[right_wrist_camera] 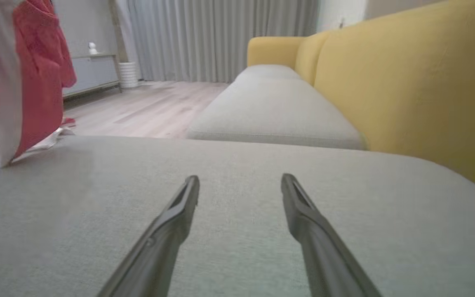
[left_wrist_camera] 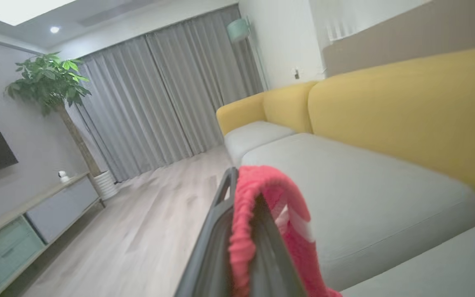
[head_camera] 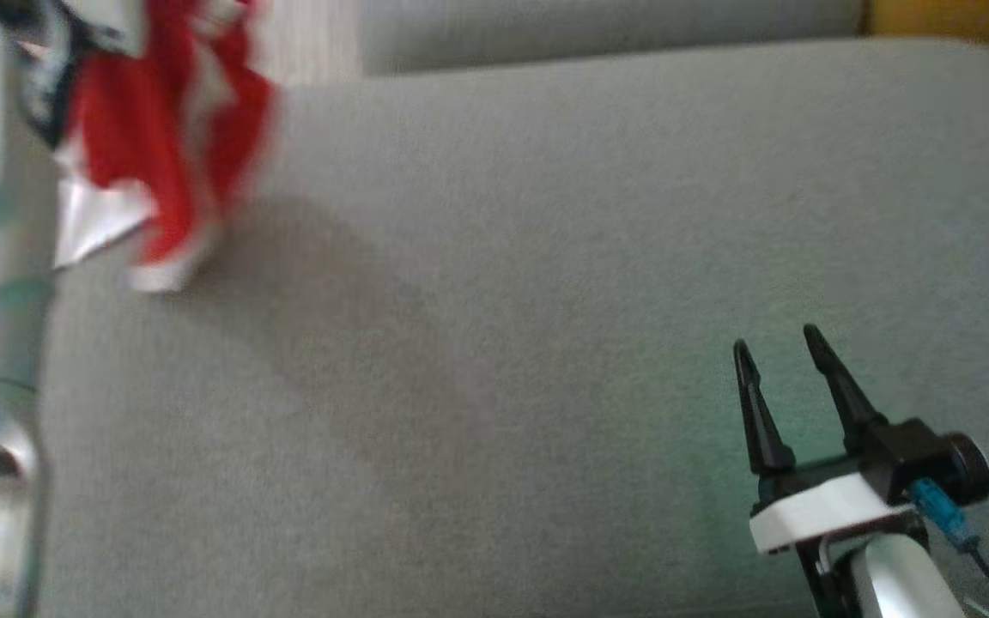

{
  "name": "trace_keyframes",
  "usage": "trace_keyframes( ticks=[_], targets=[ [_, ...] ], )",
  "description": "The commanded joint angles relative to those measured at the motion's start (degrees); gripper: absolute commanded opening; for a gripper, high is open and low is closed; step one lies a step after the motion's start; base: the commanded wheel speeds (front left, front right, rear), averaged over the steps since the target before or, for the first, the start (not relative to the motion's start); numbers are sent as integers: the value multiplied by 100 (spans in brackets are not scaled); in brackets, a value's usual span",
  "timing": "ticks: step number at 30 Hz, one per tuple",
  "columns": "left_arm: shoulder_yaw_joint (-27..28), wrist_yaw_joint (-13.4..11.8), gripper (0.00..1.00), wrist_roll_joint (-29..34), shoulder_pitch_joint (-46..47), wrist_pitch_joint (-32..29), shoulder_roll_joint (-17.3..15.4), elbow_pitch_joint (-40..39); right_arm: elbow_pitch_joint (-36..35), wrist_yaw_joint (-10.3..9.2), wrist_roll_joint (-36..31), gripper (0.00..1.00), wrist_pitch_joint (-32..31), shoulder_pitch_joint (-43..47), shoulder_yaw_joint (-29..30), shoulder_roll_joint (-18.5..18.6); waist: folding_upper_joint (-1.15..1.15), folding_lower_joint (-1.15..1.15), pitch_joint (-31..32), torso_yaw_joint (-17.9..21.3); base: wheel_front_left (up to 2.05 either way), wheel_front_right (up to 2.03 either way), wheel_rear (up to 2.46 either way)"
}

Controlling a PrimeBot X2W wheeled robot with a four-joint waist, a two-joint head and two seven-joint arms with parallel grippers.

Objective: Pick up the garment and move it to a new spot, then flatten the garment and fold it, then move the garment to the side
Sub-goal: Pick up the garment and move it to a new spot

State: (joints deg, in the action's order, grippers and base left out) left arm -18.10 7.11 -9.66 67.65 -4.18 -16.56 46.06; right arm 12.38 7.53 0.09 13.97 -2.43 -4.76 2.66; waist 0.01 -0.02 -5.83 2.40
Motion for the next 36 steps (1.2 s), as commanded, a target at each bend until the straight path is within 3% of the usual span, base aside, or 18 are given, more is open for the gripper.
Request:
trace_keyframes(
  ticks=[1,7,11,15,21,25,27,28,29,30,36],
  targets=[
    [61,9,0,-139,60,-31,-96,-310,-128,-4,37,100,76,-35,-91,21,-1,2,560,386,0,0,0],
    [73,23,0,-956,-572,-251,640,-1135,-111,-4,67,100,87,159,29,21,-1,2,675,662,0,0,0],
    [240,-252,0,-1344,-1230,-388,963,-1473,-96,-4,87,100,92,216,54,21,-1,2,517,736,0,0,0],
    [354,-550,0,-1430,-1840,-420,930,-1414,-113,-4,134,100,96,80,-26,21,-1,2,169,836,0,0,0],
    [566,-969,0,-1289,-2395,19,559,-890,-74,-4,235,100,101,-205,-142,21,-1,2,-349,949,0,0,0],
    [659,-1088,0,-1332,-2616,310,572,-585,-64,-4,263,100,101,-275,-181,21,-1,2,-546,932,0,0,0],
    [684,-1116,32,-1350,-2735,495,586,-395,-74,-4,272,100,102,-322,-191,21,-1,2,-647,906,0,0,0],
    [693,-1112,69,-1358,-2786,595,588,-298,-73,-4,269,100,102,-345,-201,21,-1,2,-680,894,0,0,0],
    [702,-1110,93,-1372,-2831,671,594,-192,-71,-4,250,100,102,-369,-206,21,-1,2,-718,878,0,0,0],
    [705,-1108,100,-1378,-2874,746,597,-87,-62,-4,230,100,102,-400,-219,21,-1,2,-732,868,0,0,0],
    [671,-1051,100,-1386,-2991,1274,690,336,-28,-4,193,100,102,-529,-211,21,-1,2,-684,720,0,0,0]
  ],
)
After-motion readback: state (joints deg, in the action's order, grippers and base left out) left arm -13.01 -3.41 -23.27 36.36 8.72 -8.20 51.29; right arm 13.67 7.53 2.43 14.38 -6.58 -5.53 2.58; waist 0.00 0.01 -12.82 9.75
